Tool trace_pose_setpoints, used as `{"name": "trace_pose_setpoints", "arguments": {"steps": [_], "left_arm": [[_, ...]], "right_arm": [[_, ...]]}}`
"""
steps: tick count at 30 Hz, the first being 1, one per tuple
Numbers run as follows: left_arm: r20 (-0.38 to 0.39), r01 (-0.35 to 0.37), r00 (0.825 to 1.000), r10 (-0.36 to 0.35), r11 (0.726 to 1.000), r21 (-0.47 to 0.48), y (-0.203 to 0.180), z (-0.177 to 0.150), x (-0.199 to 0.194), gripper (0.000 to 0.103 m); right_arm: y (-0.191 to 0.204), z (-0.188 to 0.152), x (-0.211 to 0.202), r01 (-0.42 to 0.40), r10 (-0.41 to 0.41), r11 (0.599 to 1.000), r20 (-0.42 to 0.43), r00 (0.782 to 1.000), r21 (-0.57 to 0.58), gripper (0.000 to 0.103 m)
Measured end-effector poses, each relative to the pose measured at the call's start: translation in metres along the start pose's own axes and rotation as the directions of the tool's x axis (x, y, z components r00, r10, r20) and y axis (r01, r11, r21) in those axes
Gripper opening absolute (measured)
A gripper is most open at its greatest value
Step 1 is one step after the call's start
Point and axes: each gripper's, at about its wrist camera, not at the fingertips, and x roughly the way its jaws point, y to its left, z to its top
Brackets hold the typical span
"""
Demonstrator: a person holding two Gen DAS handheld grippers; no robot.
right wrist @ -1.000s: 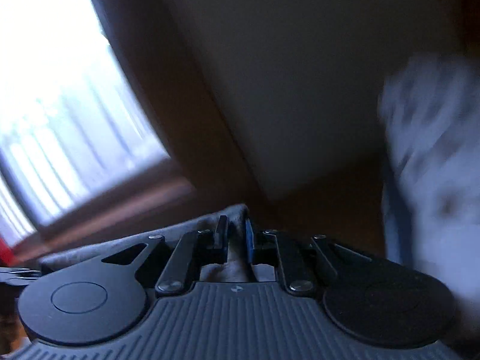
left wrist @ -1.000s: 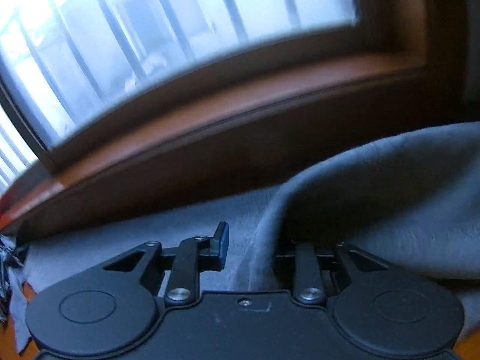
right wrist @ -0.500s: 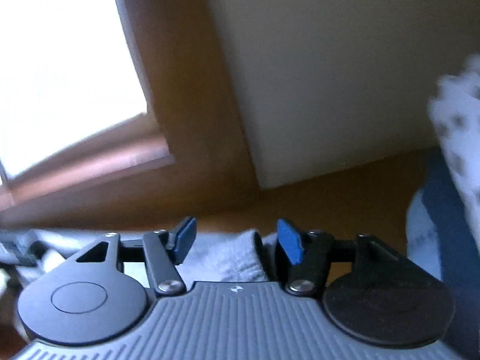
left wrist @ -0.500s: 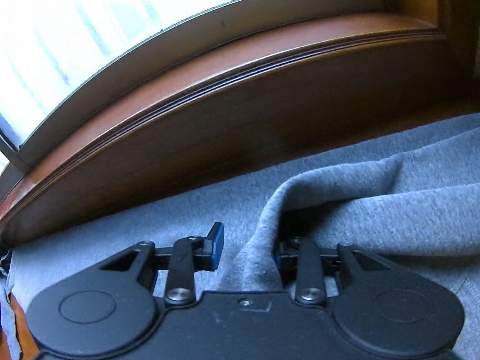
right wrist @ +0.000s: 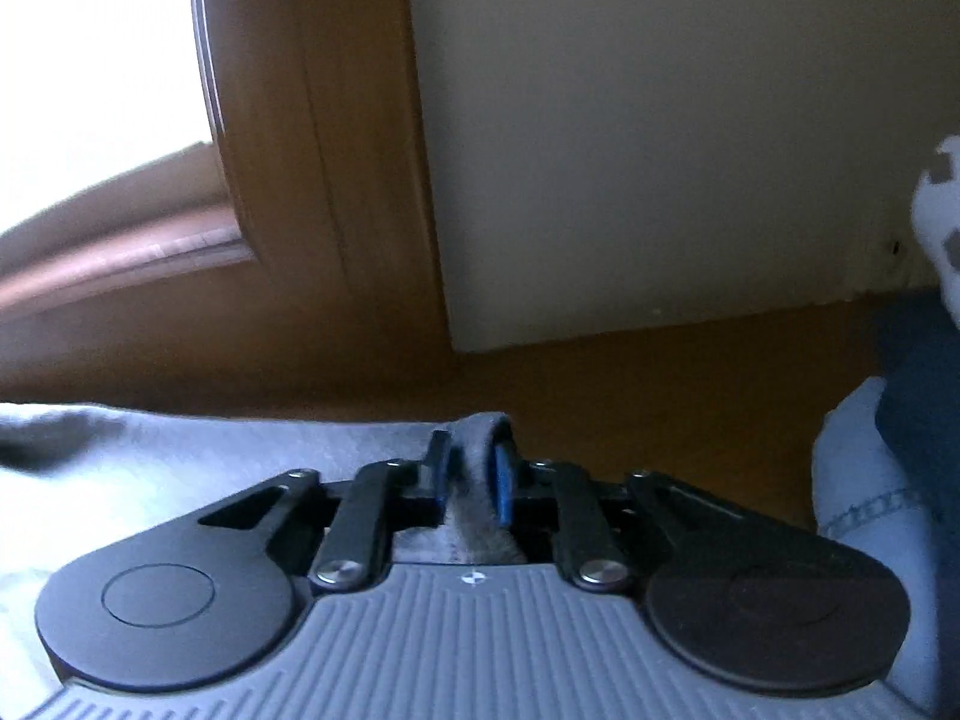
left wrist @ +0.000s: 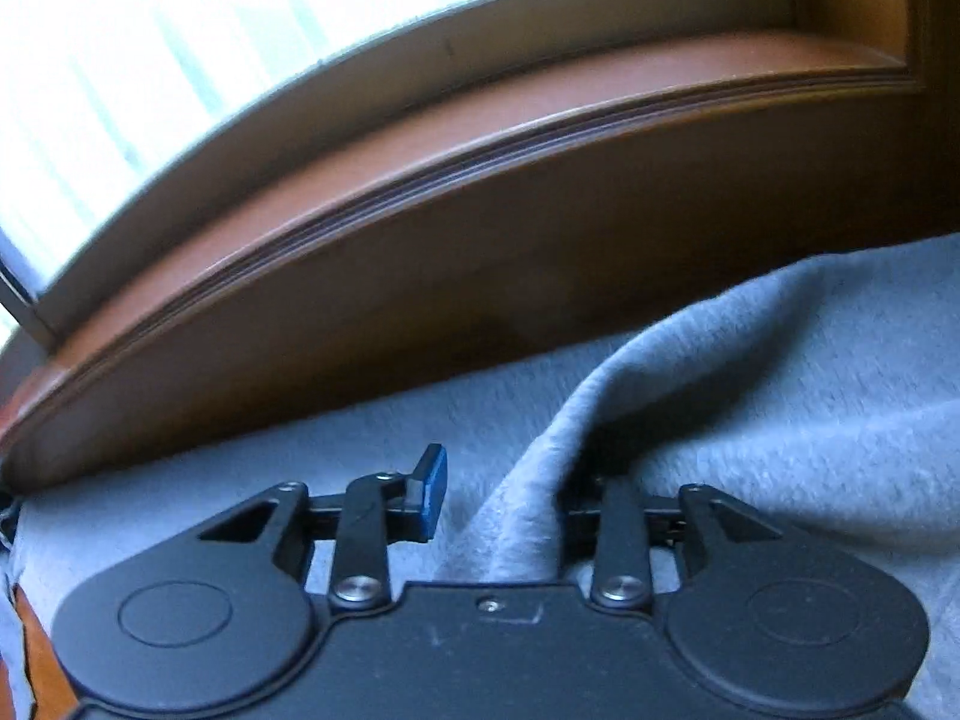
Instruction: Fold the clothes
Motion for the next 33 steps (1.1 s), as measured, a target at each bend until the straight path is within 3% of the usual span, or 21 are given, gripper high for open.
{"name": "trace_pose_setpoints", "arguments": {"steps": [4,6,8,10,14,17,21,24,26,30,33], "left_arm": [[0.028,0.001,1.0,-0.001,1.0,0.004,0.006,-0.004,-0.021,0.044],[0.074,0.028,0.997,-0.028,1.0,0.005,0.007,-0.004,-0.041,0.053],[0.124,0.049,0.991,-0.053,0.998,0.037,-0.002,-0.003,-0.055,0.063],[0.169,0.048,0.984,-0.062,0.995,0.082,-0.015,-0.002,-0.063,0.074],[0.167,-0.022,0.986,-0.003,0.989,0.147,-0.034,0.012,-0.043,0.074],[0.173,0.017,0.984,-0.04,0.991,0.132,-0.031,0.012,-0.049,0.073],[0.224,0.011,0.974,-0.039,0.992,0.127,-0.031,0.001,-0.085,0.079],[0.208,0.01,0.978,-0.029,0.996,0.09,-0.035,-0.016,-0.104,0.082],[0.185,0.003,0.983,-0.012,0.999,0.052,-0.026,-0.018,-0.108,0.082],[0.138,-0.067,0.988,0.069,0.998,-0.019,-0.022,-0.057,-0.145,0.084],[0.087,-0.142,0.985,0.146,0.988,-0.055,-0.022,-0.097,-0.164,0.087]], "right_arm": [[0.004,0.008,-0.056,0.048,-0.046,0.999,0.08,0.996,-0.025,0.042],[-0.008,0.018,-0.08,0.037,-0.03,0.998,0.141,0.99,-0.044,0.065],[0.003,0.018,-0.092,-0.024,0.035,0.997,0.153,0.988,-0.075,0.071],[0.021,0.01,-0.082,-0.068,0.08,0.99,0.097,0.992,-0.12,0.071],[0.036,-0.015,-0.045,-0.116,0.109,0.987,-0.065,0.992,-0.107,0.069],[0.047,-0.022,-0.037,-0.076,0.069,0.987,-0.055,0.996,-0.14,0.07],[0.052,-0.018,-0.074,-0.083,0.086,0.987,0.016,0.996,-0.137,0.073],[0.051,-0.02,-0.1,-0.118,0.12,0.991,0.024,0.993,-0.07,0.076],[0.049,-0.028,-0.097,-0.157,0.157,0.988,0.017,0.988,0.003,0.076],[0.047,-0.04,-0.106,-0.29,0.294,0.944,-0.001,0.956,0.156,0.08],[0.055,-0.056,-0.104,-0.397,0.413,0.888,-0.025,0.91,0.231,0.08]]}}
